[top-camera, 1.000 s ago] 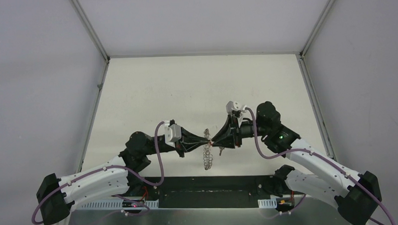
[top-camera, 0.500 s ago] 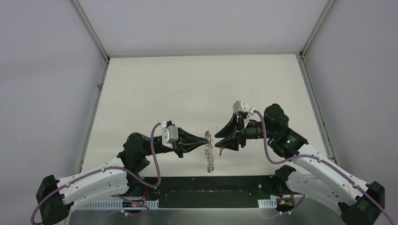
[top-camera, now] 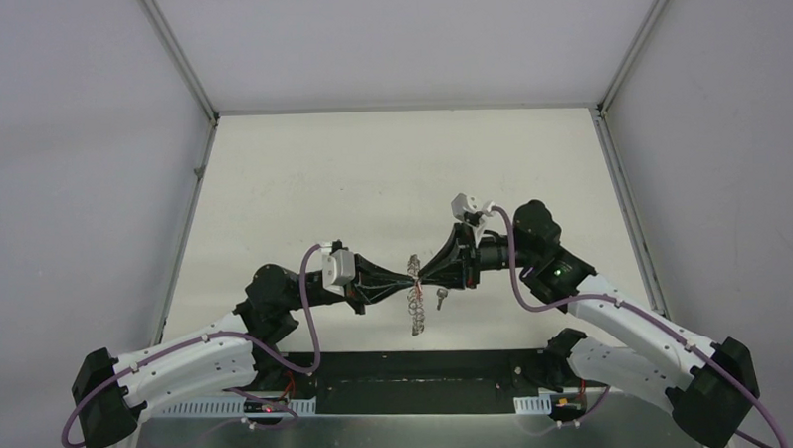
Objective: Put the keys on the keyring
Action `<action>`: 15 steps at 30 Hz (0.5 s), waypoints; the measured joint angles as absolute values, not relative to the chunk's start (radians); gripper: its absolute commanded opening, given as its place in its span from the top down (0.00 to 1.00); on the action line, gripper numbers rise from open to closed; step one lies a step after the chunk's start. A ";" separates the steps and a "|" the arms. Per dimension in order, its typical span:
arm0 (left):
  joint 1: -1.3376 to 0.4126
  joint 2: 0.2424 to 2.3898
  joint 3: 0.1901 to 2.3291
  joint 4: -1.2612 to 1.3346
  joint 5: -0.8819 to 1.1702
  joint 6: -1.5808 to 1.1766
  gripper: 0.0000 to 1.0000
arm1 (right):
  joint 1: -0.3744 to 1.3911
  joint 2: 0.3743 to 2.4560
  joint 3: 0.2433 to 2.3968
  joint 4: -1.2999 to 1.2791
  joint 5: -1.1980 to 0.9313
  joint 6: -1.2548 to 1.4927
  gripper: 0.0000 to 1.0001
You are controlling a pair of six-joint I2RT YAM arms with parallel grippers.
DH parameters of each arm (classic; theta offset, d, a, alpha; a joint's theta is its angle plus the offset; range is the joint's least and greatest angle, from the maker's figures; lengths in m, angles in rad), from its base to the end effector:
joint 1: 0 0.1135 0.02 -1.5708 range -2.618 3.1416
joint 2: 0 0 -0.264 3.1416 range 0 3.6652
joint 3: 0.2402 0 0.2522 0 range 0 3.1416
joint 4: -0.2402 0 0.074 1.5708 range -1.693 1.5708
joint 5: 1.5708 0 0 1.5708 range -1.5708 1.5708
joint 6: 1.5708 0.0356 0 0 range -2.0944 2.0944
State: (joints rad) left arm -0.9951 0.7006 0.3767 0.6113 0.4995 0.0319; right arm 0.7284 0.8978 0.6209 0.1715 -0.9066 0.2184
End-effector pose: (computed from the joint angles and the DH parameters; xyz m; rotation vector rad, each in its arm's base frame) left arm 0.0785 -0.1522 0.2924 1.0519 0.9382 -1.1285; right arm 0.1327 0.1560 0.3006 -1.1506 1.4580 1.4354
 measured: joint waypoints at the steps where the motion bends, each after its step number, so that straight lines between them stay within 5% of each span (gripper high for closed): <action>1: -0.995 0.701 0.377 0.611 0.500 0.032 1.00 | 0.731 0.905 0.621 0.177 -0.908 0.220 0.89; 4: -0.995 0.701 0.377 0.611 0.500 0.031 1.00 | 0.741 0.917 0.621 0.189 -0.913 0.231 0.98; 9: -0.995 0.701 0.377 0.611 0.500 0.029 1.00 | 0.756 0.918 0.621 0.202 -0.915 0.239 0.98; 11: -0.995 0.701 0.377 0.611 0.500 0.028 1.00 | 0.757 0.918 0.621 0.207 -0.914 0.239 0.94; 15: -0.995 0.701 0.377 0.611 0.500 0.026 1.00 | 0.757 0.907 0.621 0.205 -0.909 0.243 0.66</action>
